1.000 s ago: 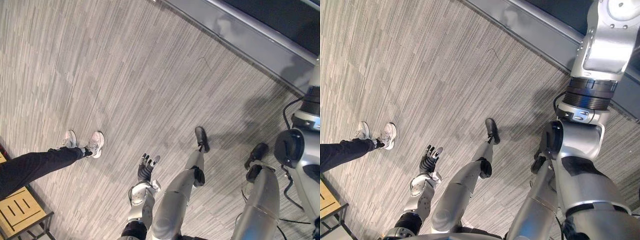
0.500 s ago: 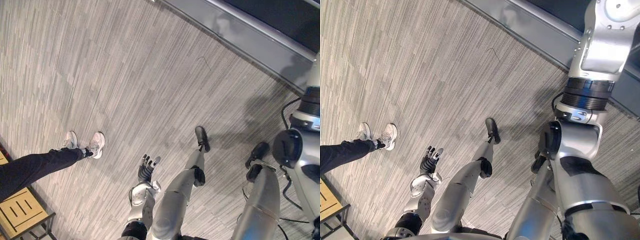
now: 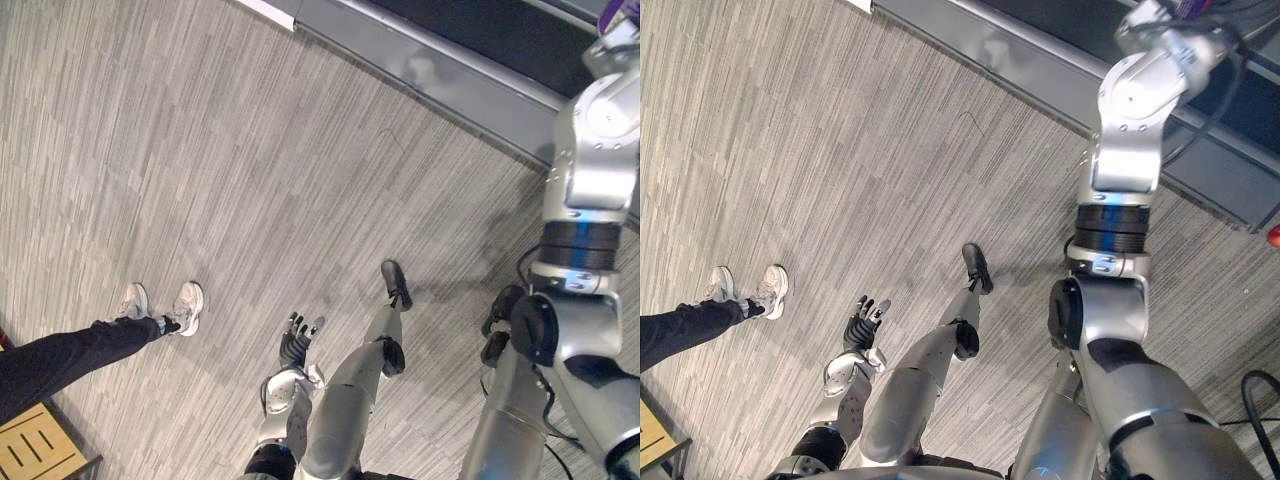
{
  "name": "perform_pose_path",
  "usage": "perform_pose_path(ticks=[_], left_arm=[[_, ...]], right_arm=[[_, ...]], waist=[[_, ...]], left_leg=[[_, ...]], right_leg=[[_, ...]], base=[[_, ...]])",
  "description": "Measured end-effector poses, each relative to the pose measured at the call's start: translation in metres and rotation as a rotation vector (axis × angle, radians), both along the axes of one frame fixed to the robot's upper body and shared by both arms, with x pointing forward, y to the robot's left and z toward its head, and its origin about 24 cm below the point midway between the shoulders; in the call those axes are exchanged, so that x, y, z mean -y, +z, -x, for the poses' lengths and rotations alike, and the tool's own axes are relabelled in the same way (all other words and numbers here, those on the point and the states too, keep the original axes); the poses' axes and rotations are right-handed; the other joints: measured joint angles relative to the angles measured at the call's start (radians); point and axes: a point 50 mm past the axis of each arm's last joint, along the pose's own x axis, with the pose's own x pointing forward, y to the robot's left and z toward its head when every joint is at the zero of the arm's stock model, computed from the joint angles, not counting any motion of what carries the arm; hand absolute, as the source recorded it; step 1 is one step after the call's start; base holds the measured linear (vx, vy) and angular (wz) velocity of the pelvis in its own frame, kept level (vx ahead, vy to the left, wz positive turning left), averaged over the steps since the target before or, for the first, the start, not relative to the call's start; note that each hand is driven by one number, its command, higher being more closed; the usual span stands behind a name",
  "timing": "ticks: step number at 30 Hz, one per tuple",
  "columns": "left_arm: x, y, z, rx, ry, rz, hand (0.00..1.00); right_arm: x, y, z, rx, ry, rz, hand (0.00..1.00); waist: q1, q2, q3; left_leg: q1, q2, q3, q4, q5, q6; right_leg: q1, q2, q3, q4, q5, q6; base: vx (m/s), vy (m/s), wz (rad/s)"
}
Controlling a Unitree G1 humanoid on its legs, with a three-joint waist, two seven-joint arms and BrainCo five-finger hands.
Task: Put the gum and the chips on the shelf.
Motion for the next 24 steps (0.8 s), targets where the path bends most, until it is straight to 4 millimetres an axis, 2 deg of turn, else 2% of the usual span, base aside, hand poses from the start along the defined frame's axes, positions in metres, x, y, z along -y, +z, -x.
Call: perform_pose_path(ticks=[4, 8, 18, 24], left_arm=[[0.000, 0.000, 0.000, -0.001, -0.003, -0.001, 0.00], [0.000, -0.002, 0.001, -0.008, -0.005, 0.000, 0.00], [0.003, -0.007, 0.004, -0.035, -0.024, -0.002, 0.00], [0.003, -0.010, 0.004, -0.053, -0.031, -0.003, 0.00]], right_arm=[[-0.007, -0.006, -0.004, -0.025, 0.023, 0.014, 0.00], [-0.004, -0.014, -0.006, -0.056, 0.000, 0.030, 0.00], [0.000, -0.023, -0.015, -0.120, -0.016, 0.035, 0.00], [0.000, -0.035, -0.024, -0.187, -0.001, 0.048, 0.00]], waist=[[0.001, -0.003, 0.000], [0.000, -0.003, 0.000], [-0.001, -0.003, 0.000], [0.000, -0.003, 0.000]], left_leg=[[0.008, 0.007, 0.000, 0.000, 0.000, 0.000], [0.022, 0.015, -0.004, 0.000, 0.011, 0.011], [0.061, 0.040, -0.018, 0.000, 0.012, 0.009], [0.094, 0.069, -0.009, 0.001, 0.010, 0.007]], right_leg=[[0.012, 0.009, -0.002, -0.013, 0.000, 0.000], [0.037, 0.018, -0.011, -0.023, 0.002, 0.002], [0.093, 0.050, -0.023, -0.053, 0.006, -0.001], [0.141, 0.093, -0.016, -0.116, 0.034, -0.009]], base=[[0.00, -0.003, -0.03], [0.02, -0.007, -0.01], [0.01, -0.021, -0.04], [0.01, -0.031, -0.15]])
